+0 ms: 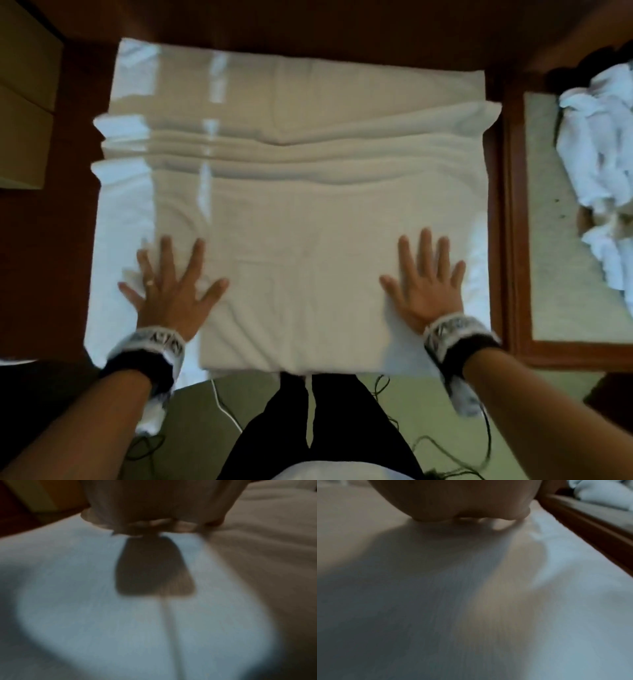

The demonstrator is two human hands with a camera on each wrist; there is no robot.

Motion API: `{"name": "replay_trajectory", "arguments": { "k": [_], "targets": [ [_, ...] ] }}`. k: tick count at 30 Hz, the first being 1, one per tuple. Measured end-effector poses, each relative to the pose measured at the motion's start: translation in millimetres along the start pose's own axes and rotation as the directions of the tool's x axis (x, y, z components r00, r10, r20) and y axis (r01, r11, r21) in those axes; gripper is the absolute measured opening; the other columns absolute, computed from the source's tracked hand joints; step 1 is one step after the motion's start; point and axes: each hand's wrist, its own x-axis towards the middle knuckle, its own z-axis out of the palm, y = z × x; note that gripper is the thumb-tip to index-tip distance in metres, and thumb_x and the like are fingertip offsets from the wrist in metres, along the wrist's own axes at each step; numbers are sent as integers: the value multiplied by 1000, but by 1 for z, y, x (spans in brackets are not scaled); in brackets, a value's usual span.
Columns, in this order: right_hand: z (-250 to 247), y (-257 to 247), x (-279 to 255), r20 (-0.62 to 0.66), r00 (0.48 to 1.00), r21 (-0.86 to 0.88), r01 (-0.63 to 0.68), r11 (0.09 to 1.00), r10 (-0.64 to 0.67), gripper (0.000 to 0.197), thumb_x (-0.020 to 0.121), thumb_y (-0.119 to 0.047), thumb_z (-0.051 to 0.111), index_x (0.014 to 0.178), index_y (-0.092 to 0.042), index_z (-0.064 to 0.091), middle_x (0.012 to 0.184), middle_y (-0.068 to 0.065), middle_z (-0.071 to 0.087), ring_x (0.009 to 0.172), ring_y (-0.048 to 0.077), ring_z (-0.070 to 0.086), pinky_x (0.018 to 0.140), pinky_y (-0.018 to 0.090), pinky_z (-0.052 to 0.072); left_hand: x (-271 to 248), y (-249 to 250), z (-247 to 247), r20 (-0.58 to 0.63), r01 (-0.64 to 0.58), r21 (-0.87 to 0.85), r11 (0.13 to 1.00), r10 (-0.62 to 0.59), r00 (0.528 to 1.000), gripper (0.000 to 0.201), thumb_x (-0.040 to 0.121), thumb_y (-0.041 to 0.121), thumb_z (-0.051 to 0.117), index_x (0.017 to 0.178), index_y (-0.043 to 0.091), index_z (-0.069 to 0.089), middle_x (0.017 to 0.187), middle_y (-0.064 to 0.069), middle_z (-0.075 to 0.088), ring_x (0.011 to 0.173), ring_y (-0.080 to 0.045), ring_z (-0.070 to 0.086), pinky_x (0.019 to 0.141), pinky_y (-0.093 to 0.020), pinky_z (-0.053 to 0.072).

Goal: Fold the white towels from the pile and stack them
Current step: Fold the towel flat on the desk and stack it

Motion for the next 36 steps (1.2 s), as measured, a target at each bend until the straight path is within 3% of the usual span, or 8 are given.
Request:
{"name": "replay_trajectory", "arguments": {
  "k": [5, 14, 19, 24, 28, 31, 33, 36],
  "targets": [
    [15, 6, -10, 56, 998, -25, -15, 1000, 16, 78, 88, -80, 6, 146, -43, -31, 150, -6, -47, 140, 36, -38, 113, 70, -3, 0, -12, 4, 6, 51, 13, 999, -51, 999, 79, 79, 87, 16, 133, 62, -37, 145, 10, -53, 149, -36, -25, 113, -73, -1],
    [-44, -8, 71, -72, 997, 24, -11, 1000, 13, 78, 91, -76, 22, 153, -43, -11, 161, -6, -28, 148, 34, -22, 114, 69, -1, 75, 12, -56, -32, 1, -16, 1000, -1, 999, 82, 80, 90, 26, 146, 62, -14, 160, 13, -32, 151, -28, -24, 114, -70, -2],
    [4, 0, 6, -134, 990, 51, -41, 998, 48, 75, 94, -71, 21, 155, -39, -10, 161, 2, -29, 148, 31, -24, 118, 63, -1, 11, -13, -14, -154, -85, -17, 996, 81, 985, 83, 85, 82, 25, 154, 48, -8, 165, 8, -23, 153, -27, -16, 119, -63, -1],
    [74, 39, -80, -79, 992, 35, -93, 995, 96, 74, 92, -75, 9, 149, -43, -27, 155, -2, -41, 145, 33, -30, 120, 60, 3, -63, -71, 57, -106, -128, 172, 977, 147, 983, 89, 81, 85, -4, 156, 38, -17, 163, -5, -26, 151, -33, -15, 122, -57, 1],
    [75, 39, -81, -121, 988, 7, -90, 996, 91, 77, 94, -72, 16, 152, -38, -22, 157, 5, -36, 146, 35, -27, 121, 57, 3, -75, -85, 58, -252, -134, 153, 979, 170, 953, 94, 87, 80, 26, 160, 27, 2, 168, -8, -7, 153, -33, -4, 119, -54, 1],
    [69, 13, -77, -185, 983, -73, 1, 997, -15, 76, 97, -65, 22, 156, -29, -10, 160, 10, -29, 149, 35, -21, 122, 56, 5, -86, -89, 49, -353, -96, 7, 995, 92, 931, 86, 83, 42, 74, 153, 18, 30, 162, -13, 17, 148, -40, 13, 116, -62, 18],
    [67, -15, -76, -185, 973, -130, 112, 985, -135, 73, 99, -61, 23, 157, -25, -2, 162, 11, -23, 150, 34, -16, 121, 55, 8, -97, -99, 46, -375, -51, -78, 996, 18, 927, 79, 75, 20, 82, 143, 14, 43, 154, -15, 29, 141, -43, 22, 109, -66, 32],
    [65, -62, -73, -162, 957, -153, 219, 964, -243, 72, 98, -60, 23, 158, -25, 4, 164, 11, -15, 151, 34, -10, 121, 55, 12, -107, -119, 47, -335, 4, -60, 998, -24, 942, 63, 78, 14, 79, 135, 13, 52, 144, -17, 41, 132, -45, 35, 103, -63, 40]
  ]
}}
